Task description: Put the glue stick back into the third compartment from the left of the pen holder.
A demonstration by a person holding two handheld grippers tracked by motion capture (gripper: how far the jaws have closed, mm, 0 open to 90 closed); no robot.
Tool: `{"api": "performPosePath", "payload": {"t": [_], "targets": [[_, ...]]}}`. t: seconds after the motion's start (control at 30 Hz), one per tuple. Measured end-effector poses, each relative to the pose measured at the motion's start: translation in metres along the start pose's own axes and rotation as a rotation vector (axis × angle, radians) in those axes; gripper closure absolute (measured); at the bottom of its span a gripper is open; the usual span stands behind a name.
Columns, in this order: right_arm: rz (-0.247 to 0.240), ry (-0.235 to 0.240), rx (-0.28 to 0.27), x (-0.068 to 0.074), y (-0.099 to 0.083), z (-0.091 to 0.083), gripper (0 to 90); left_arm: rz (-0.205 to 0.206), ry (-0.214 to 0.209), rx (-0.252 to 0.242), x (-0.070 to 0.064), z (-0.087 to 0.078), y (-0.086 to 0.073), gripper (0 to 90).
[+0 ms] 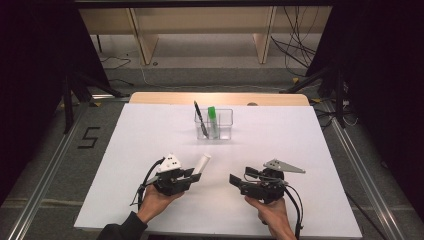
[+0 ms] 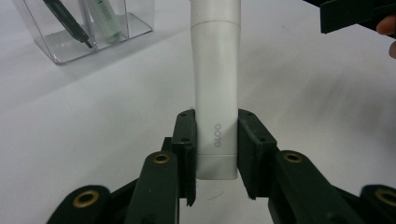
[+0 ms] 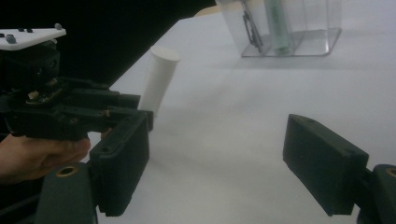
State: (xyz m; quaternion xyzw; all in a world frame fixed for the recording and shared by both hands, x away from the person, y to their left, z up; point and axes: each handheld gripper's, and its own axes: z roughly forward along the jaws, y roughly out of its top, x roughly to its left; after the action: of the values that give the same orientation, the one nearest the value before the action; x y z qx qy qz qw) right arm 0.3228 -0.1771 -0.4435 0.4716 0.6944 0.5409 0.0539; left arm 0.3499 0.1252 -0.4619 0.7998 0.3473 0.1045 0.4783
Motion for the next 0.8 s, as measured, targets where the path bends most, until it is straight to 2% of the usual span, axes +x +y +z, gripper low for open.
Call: {"api": "performPosePath", "payload": {"t": [0.07, 0.17, 0.33, 0.8], "targets": [[-0.004, 0.013, 0.011, 0.003, 0.000, 0.005, 24.5, -0.003, -0.003, -0.004, -0.001, 0.001, -0.001, 70.5], [0.016, 0.034, 0.022, 0.005, -0.001, 0.011, 25.2, 0.003, -0.010, -0.015, -0.006, 0.002, -0.001, 70.5], [0.069, 0.076, 0.030, 0.007, 0.001, 0.021, 28.0, -0.002, -0.017, -0.037, -0.010, 0.003, -0.001, 70.5], [0.138, 0.128, 0.040, 0.018, 0.012, 0.047, 36.4, -0.002, -0.046, -0.047, -0.019, 0.007, -0.004, 70.5]]}}
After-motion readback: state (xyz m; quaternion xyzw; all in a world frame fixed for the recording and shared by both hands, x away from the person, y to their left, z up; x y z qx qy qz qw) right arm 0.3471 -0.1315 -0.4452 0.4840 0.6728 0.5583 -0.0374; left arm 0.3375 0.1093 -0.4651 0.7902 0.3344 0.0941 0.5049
